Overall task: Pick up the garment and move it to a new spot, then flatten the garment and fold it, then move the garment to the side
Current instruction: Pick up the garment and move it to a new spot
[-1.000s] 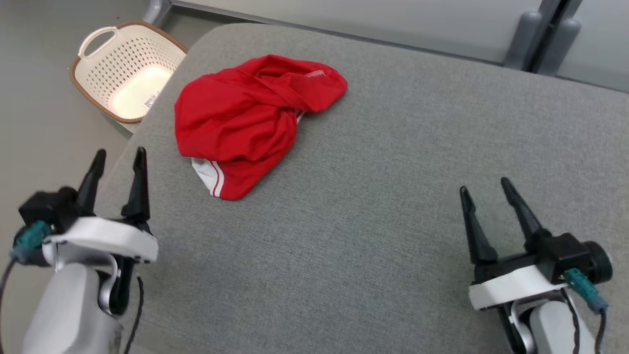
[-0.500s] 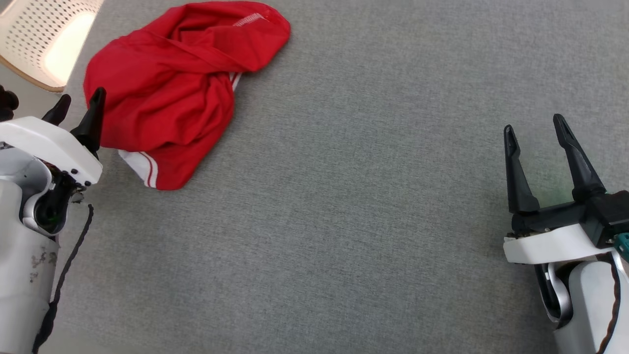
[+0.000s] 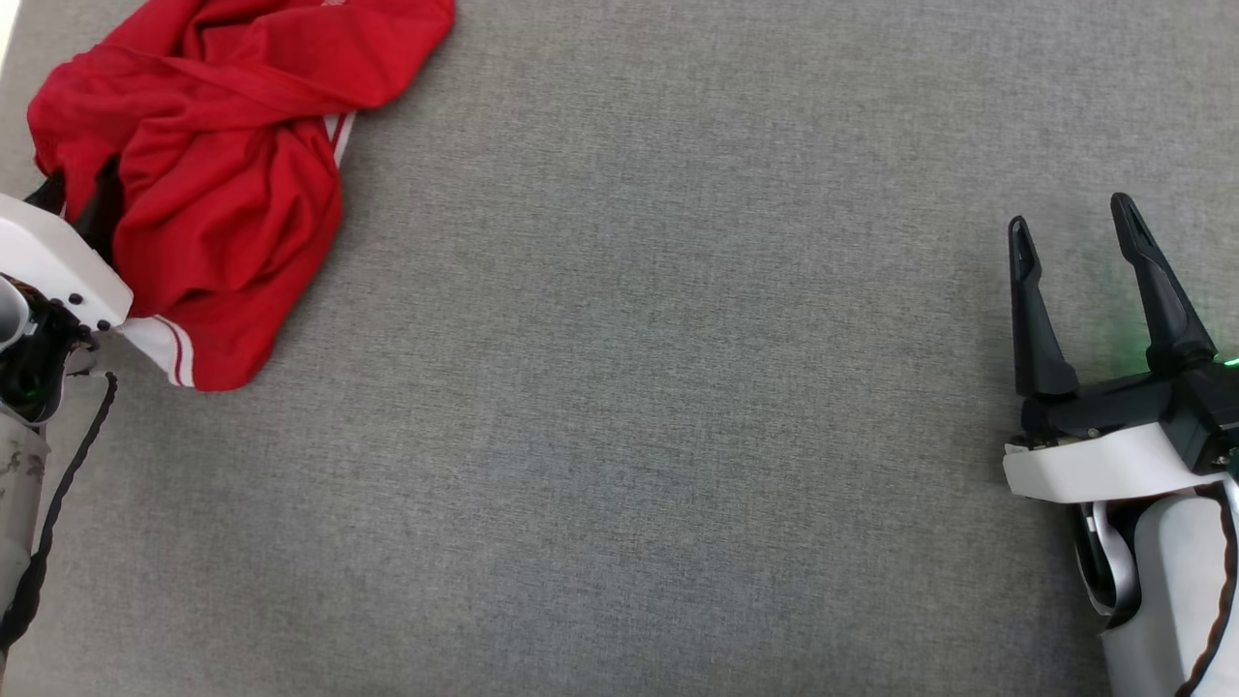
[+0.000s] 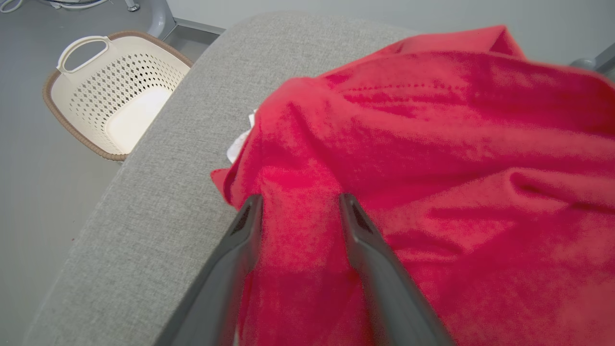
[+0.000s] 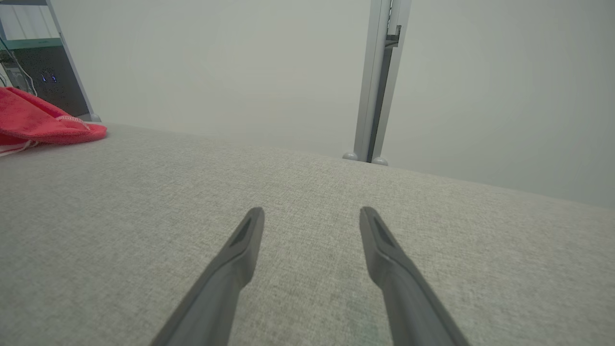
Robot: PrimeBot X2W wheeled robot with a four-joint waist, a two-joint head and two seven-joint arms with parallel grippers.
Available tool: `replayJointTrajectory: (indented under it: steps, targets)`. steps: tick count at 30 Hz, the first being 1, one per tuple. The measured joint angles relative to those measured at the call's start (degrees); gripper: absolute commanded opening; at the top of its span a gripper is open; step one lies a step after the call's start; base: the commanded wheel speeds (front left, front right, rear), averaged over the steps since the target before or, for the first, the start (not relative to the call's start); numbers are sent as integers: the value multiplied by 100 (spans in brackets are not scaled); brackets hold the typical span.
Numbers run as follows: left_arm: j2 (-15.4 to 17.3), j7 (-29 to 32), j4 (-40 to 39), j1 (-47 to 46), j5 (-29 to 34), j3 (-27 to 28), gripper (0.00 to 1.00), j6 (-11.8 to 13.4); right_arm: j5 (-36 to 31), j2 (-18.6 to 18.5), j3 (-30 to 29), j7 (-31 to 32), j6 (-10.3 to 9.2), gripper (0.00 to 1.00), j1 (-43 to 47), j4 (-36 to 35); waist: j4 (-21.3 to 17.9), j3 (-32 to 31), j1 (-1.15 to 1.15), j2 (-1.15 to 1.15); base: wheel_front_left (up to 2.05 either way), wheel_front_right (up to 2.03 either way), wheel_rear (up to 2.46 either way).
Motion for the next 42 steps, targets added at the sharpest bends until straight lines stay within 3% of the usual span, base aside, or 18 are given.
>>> replayJointTrajectory:
  steps: [15, 24, 35, 42]
  targets:
    - [349, -1764, -502, -72, -182, -702, 0, 0, 90, 246, -54, -250, -1, 100, 19, 656, -141, -711, 0, 0, 0, 0, 0]
    - [432, -2038, -1575, -152, 94, -1006, 0, 67, 350, 403, -276, -309, -1, 100, 129, 875, -359, -1425, 0, 0, 0, 0, 0]
    - [-30, -1709, -3095, -413, 481, -1426, 0, 704, 553, 469, -415, -314, -1, 100, 246, 751, -879, -1806, 0, 0, 0, 0, 0]
    - [-898, -1474, -3544, -411, 945, -2259, 0, 1005, 736, 477, -438, -326, -1, 100, 252, 683, -1377, -1850, 0, 0, 0, 0, 0]
